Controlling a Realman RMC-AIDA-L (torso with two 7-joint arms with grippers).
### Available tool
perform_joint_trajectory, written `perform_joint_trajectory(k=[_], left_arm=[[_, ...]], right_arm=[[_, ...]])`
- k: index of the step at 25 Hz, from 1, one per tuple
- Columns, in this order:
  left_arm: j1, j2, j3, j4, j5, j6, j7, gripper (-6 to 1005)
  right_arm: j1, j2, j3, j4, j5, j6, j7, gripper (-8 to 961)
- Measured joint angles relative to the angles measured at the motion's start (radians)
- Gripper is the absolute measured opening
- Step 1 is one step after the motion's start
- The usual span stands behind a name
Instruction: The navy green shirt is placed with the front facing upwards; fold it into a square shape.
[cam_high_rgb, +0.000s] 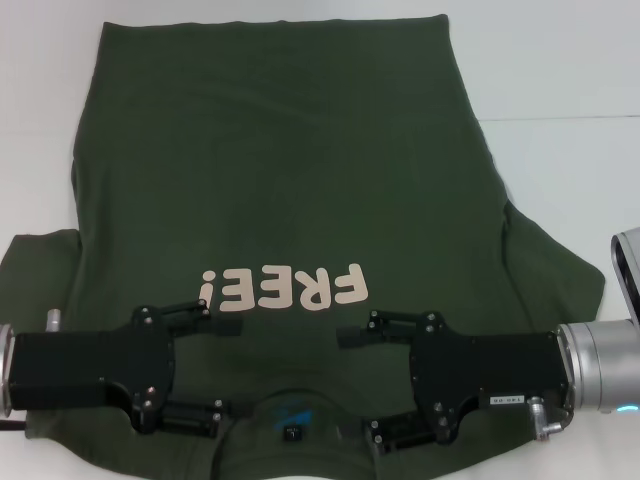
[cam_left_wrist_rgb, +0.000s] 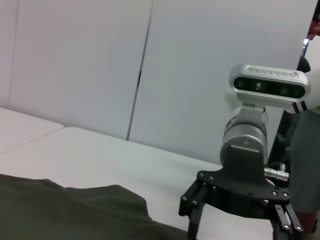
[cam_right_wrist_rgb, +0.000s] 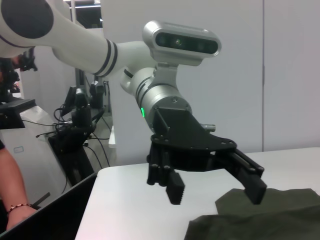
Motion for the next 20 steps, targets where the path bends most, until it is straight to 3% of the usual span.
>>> perform_joint_trajectory(k=[15,20], left_arm=[[-0.002,0.0,0.003,-0.001,0.004,0.002,-0.002,934],[-0.002,0.0,0.004,-0.001,0.004,0.001,-0.003,934]], right_arm=[[0.01,-0.001,-0.002,-0.004,-0.001,0.014,0.014,906],[0.001,-0.003,0.035,-0.049,0.01,0.079,0.058,906]])
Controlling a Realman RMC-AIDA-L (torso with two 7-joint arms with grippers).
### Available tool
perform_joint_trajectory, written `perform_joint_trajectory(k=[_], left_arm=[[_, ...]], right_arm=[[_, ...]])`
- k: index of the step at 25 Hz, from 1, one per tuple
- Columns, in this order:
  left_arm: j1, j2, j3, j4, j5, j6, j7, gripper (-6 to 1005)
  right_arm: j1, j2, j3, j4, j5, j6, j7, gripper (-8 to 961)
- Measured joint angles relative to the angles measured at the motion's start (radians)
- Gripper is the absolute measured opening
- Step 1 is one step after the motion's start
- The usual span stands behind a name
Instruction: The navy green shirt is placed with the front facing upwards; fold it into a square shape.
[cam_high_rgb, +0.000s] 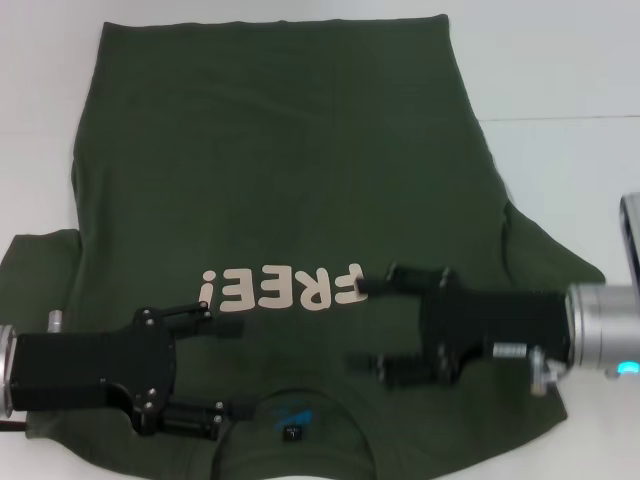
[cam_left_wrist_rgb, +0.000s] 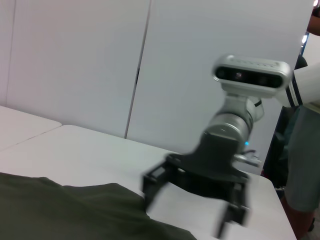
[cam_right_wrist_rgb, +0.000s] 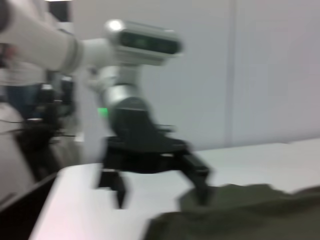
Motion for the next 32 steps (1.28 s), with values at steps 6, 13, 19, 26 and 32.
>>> perform_joint_trajectory(k=[6,13,19,26,32], left_arm=[[0.001,-0.003,-0.001,0.0,0.0,-0.001,-0.003,934],[0.001,-0.007,0.002,0.0,-0.004,-0.015,-0.003,934],[-0.001,-0.009,0.003,-0.001,-0.006,-0.02,-0.005,934],[0.0,-0.01,0.0,-0.013,-0.008,-0.033,-0.004,934],[0.004,-0.013,-0.001,-0.014,-0.007,-0.037,-0.005,934]], right_arm=[[-0.026,-0.008,0.046,-0.16,-0.019,0.141,0.224,907],[-0.055,-0.007,0.049,-0.522,-0.278,0.248,0.625,904],[-0.008,-0.009,0.069,-0.738,-0.627,0.196,0.958,898],[0.078,-0.009,0.128,-0.774,-0.945,0.099,1.124,898],[0.101,-0.005,0.122,-0.758,-1.075,0.057,1.176,897]])
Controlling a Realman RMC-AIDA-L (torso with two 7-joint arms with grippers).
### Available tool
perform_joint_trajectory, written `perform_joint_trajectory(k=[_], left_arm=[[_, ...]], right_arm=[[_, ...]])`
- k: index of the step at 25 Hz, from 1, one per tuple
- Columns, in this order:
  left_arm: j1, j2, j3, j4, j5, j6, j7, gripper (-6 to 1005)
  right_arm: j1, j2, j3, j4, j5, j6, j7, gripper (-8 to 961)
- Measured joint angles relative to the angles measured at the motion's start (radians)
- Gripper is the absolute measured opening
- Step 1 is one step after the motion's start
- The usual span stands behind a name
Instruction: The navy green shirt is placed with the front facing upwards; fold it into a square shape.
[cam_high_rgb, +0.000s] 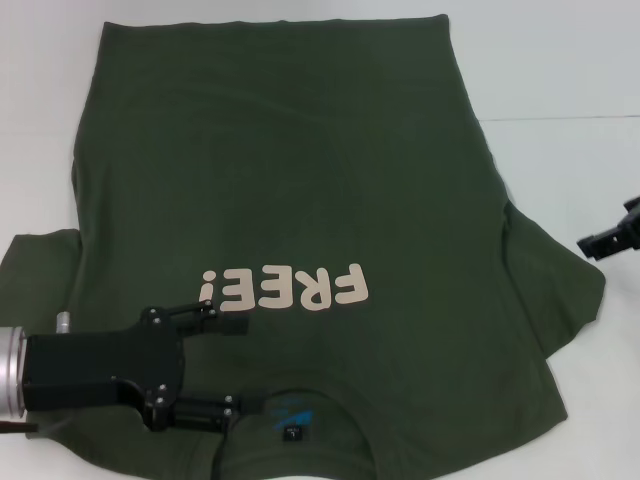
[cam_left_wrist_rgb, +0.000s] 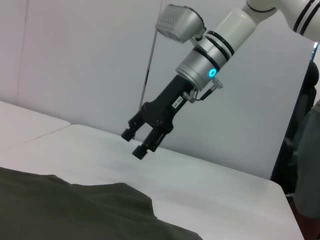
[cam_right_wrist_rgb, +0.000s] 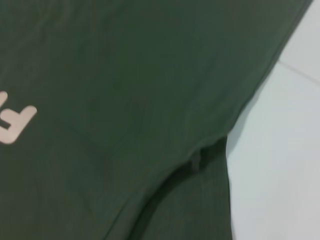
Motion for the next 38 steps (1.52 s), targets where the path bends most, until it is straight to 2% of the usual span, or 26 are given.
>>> perform_joint_trajectory(k=[4,9,17,22,27,38], left_arm=[[-0.003,-0.001,0.0,-0.005,0.0,-0.003,0.004,934],[-0.006,-0.001,0.005,-0.015,0.0,-0.022,0.006,934],[-0.012,0.0,0.01,-0.024,0.003,-0.03,0.008,934],[-0.013,0.0,0.01,-0.025,0.004,-0.03,0.008,934],[-0.013,-0.001,0.01,-0.025,0.006,-0.029,0.007,934],[-0.009,-0.001,0.01,-0.024,0.007,-0.026,0.006,934]], right_arm=[[0.003,-0.003,0.004,0.027,-0.021,-0.006,0.026,897],[0.011,-0.008,0.02,0.126,-0.031,0.038,0.052,897],[0.021,-0.039,0.066,0.261,-0.027,0.121,0.076,897],[0.031,-0.049,0.082,0.323,-0.027,0.152,0.084,895],[0.042,-0.06,0.09,0.362,-0.026,0.175,0.101,881],[0.054,-0.065,0.097,0.394,-0.024,0.191,0.111,801]])
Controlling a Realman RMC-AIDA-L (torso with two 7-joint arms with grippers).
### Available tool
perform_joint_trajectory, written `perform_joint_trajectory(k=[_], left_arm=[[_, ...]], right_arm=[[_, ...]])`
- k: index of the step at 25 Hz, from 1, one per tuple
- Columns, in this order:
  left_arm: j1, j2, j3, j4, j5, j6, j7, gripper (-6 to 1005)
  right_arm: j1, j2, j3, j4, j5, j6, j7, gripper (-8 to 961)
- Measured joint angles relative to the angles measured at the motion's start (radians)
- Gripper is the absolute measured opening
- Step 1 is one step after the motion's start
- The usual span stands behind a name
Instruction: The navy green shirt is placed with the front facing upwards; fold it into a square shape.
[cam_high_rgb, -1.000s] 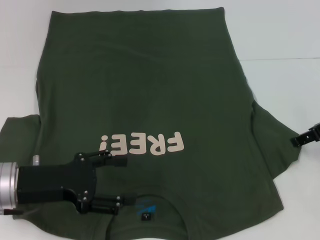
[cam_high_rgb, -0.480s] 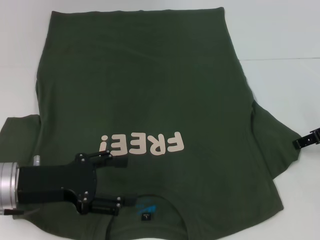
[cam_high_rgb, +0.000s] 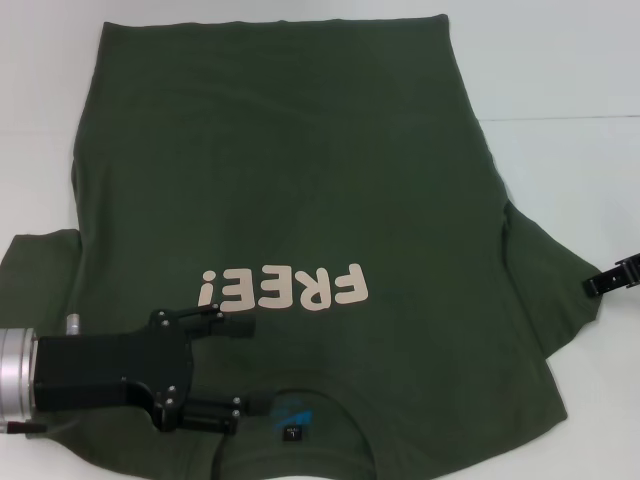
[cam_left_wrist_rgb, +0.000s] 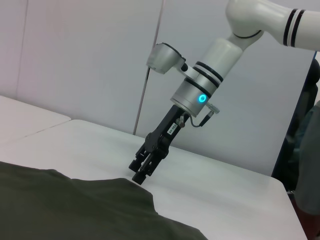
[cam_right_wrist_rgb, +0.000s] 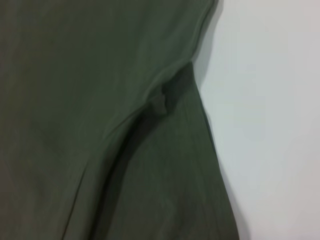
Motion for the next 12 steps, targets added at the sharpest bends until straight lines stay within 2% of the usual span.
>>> perform_joint_trajectory(k=[3,12], left_arm=[[-0.001,0.0,0.0,0.0,0.0,0.0,0.0,934],[0.0,0.0,0.0,0.0,0.0,0.0,-0.001,934]], right_arm=[[0.007,-0.002,0.003,0.025,0.0,0.013,0.002,774],[0.015,-0.004,0.009,0.057,0.001,0.044,0.002,778]])
